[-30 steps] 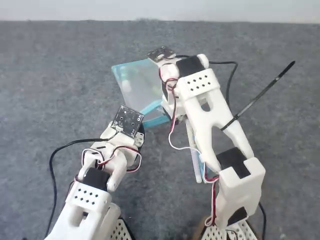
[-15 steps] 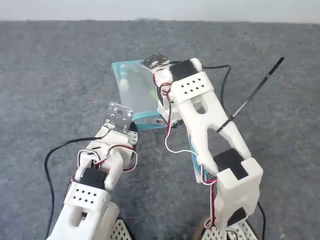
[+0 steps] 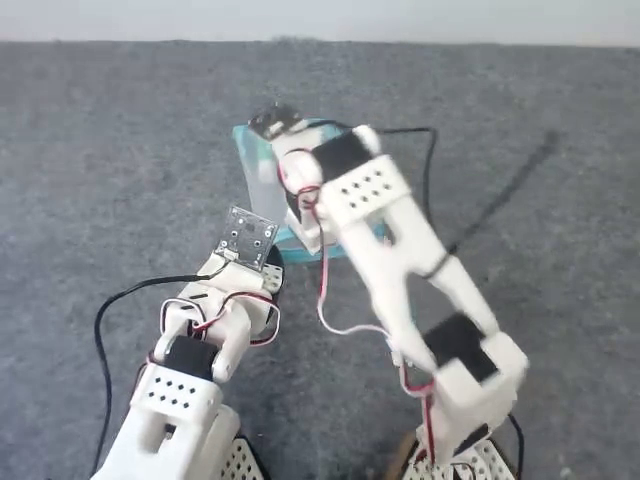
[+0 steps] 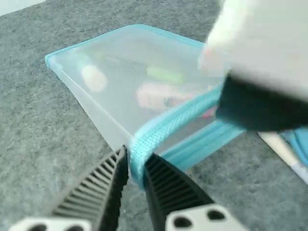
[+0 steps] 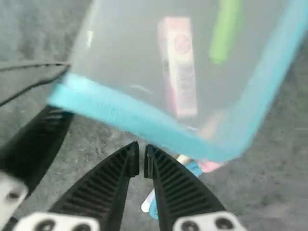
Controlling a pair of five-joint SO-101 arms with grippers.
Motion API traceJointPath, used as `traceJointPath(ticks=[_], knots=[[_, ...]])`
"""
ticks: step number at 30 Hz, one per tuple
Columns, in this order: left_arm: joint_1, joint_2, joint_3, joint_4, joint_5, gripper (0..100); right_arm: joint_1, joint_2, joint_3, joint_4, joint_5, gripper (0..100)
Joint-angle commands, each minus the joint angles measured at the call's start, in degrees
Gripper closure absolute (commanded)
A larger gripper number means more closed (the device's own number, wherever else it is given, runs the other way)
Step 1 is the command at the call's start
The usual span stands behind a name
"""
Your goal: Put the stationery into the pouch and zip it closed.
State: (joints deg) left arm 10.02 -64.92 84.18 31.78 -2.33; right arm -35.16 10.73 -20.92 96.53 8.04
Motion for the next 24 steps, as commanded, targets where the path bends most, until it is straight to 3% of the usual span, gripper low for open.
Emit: traceJointPath(ticks=[1, 5, 11, 15, 18, 21, 22, 24], knots=[[1.0, 0.1, -1.2, -1.2, -0.6, 99, 1.1, -12.4, -0.4, -0.7, 1.6, 99.0], [0.9, 0.1, -1.2, -1.2, -0.6, 99, 2.8, -22.0, 12.3, -8.0, 1.8, 99.0], [0.9, 0.1, -1.1, -1.1, -0.6, 99, 3.4, -42.2, 44.3, -27.8, 4.3, 99.0], [0.3, 0.1, -1.4, -1.1, -0.6, 99, 5.6, -54.3, 59.5, -32.9, 5.8, 98.9], [-8.2, 0.1, -3.9, -1.1, 1.0, 99, 9.9, -59.8, 65.8, -30.4, 7.0, 98.9], [-22.5, 0.5, -8.0, -1.0, 11.3, 99, 15.8, -62.4, 70.5, -28.3, 7.0, 98.9], [-24.6, 0.6, -8.6, -0.8, 12.2, 99, 17.5, -62.5, 71.8, -28.3, 7.2, 98.9], [-21.1, 0.6, -8.0, 0.9, 8.9, 99, 20.0, -62.6, 74.3, -30.1, 7.3, 98.9]])
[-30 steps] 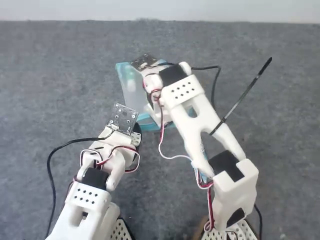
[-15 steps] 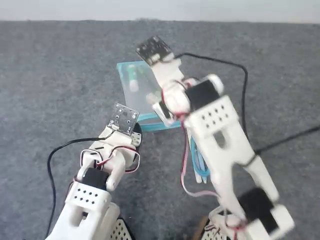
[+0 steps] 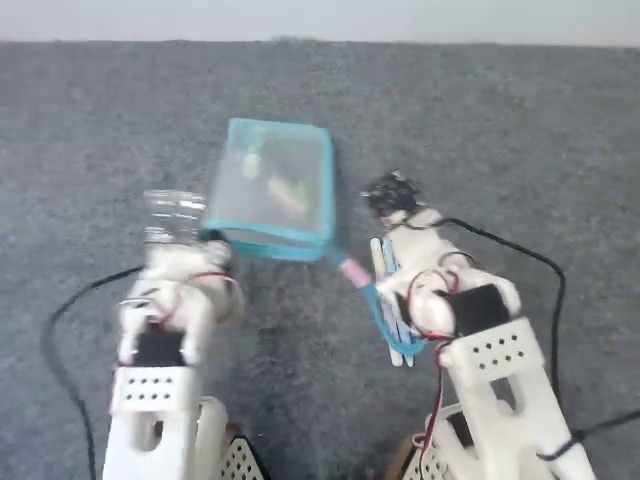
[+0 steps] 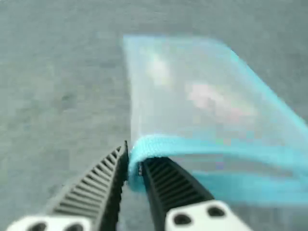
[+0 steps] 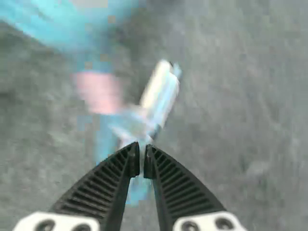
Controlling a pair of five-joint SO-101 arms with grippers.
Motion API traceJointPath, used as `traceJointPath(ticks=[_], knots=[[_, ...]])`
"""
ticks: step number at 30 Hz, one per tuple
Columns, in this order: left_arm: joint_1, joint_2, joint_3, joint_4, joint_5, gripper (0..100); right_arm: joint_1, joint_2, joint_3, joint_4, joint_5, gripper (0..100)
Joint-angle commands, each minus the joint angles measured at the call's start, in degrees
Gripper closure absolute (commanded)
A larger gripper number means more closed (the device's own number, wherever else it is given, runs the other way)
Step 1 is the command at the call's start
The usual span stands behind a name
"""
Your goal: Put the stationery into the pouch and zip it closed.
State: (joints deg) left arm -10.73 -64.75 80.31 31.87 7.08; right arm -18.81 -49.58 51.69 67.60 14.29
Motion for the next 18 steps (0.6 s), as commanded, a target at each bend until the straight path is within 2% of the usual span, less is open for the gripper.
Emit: traceJointPath(ticks=[1, 4, 5, 7, 8, 13, 15, 18], knots=[[4.7, 0.4, -3.3, 1.8, -4.0, 99, 3.8, -2.3, 3.0, -2.2, 1.1, 98.9], [21.0, 0.0, -0.1, 3.3, -13.1, 99, 2.9, -2.3, 6.5, -4.6, 1.1, 98.9], [25.1, 0.0, 0.5, 3.3, -13.8, 99, 2.3, -2.3, 7.5, -4.8, 1.1, 98.9], [27.0, 0.0, 0.7, 3.3, -12.5, 99, 2.0, -2.3, 8.8, -4.9, 1.1, 98.9], [25.1, -0.1, 0.3, 2.8, -10.4, 99, 2.2, -2.3, 9.1, -4.8, 1.2, 98.9], [6.2, 0.1, -1.1, -1.0, -2.3, 99, 2.5, -2.2, 9.1, -4.7, 1.2, 98.9], [2.1, 0.0, -1.3, -1.6, -0.4, 99, 2.5, -2.2, 9.1, -4.6, 1.2, 98.9], [-0.4, 0.0, -2.1, -1.6, 0.9, 99, 2.5, 0.2, 8.7, -4.4, 2.5, 98.8]])
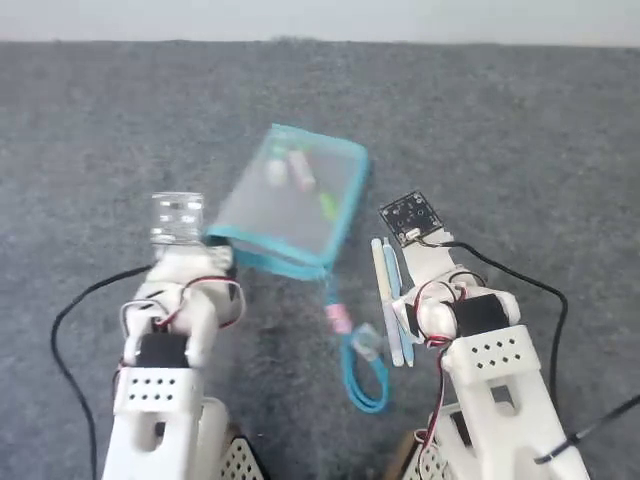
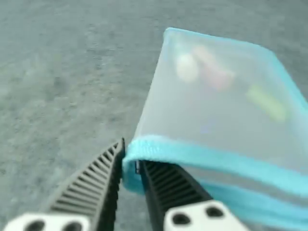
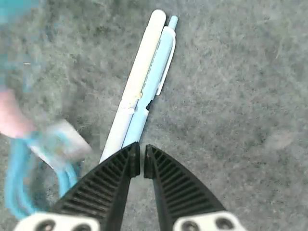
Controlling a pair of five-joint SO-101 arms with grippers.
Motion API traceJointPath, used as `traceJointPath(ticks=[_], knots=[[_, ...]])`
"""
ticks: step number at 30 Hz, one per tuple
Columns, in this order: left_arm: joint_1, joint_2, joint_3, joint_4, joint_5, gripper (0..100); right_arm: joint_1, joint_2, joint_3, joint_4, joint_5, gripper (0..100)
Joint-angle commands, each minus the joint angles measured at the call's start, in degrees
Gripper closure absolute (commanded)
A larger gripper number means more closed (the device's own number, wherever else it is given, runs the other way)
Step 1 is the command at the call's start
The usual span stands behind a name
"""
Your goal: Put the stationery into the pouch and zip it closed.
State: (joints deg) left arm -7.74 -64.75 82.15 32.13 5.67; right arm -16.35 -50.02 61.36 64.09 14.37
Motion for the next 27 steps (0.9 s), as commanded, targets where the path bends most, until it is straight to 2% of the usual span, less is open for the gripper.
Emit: traceJointPath(ticks=[1, 10, 18, 24, 27], knots=[[-3.6, 0.1, -4.1, -1.8, 2.1, 99, 0.0, 2.2, -1.1, -1.0, 2.7, 98.8], [-2.0, 0.4, -3.9, -1.8, 1.8, 99, -0.1, 18.8, -4.0, -1.5, 3.1, 98.8], [-1.9, 0.3, -3.9, -1.9, 0.5, 99, -0.2, 20.5, -4.0, -2.5, 2.6, 98.3], [-1.8, 0.4, -3.8, -2.0, 0.6, 99, -2.2, 20.5, -4.0, -2.2, 2.6, 87.2], [-1.8, 0.4, -3.8, -2.0, 0.6, 99, -4.1, 20.4, -4.1, -2.2, 2.5, 86.4]])
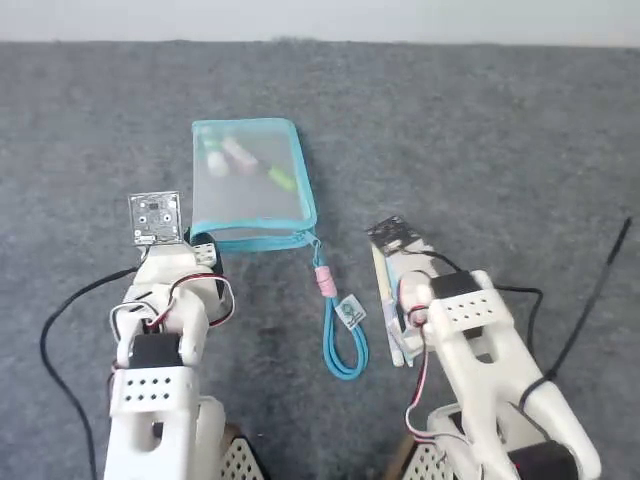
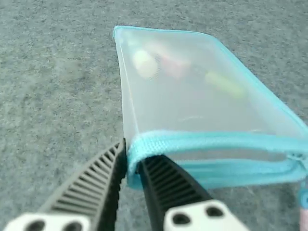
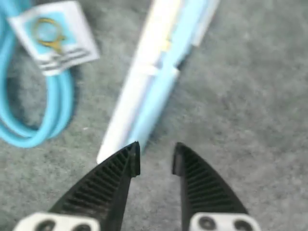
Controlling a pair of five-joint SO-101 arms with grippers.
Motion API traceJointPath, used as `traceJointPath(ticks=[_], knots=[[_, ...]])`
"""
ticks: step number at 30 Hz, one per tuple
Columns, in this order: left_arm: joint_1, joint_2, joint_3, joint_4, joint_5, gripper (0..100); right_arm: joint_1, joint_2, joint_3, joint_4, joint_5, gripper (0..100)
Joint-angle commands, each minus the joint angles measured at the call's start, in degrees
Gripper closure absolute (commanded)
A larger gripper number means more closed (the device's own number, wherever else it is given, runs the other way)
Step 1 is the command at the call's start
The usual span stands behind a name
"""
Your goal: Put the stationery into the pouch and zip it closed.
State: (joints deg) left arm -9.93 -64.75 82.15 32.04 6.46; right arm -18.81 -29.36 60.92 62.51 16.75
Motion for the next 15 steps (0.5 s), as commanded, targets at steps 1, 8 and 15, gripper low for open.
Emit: traceJointPath(ticks=[1, 8, 15], knots=[[0.4, 0.4, -3.8, -1.9, -0.2, 99, -1.9, -0.8, -3.7, -0.6, -0.1, 86.4], [1.8, 0.4, -3.8, -1.9, -0.2, 99, -2.4, -4.5, -3.1, -0.8, -2.4, 86.1], [3.3, 0.0, -3.0, -1.9, -0.3, 99, -2.4, -4.4, 0.1, -3.8, -6.2, 86.1]])
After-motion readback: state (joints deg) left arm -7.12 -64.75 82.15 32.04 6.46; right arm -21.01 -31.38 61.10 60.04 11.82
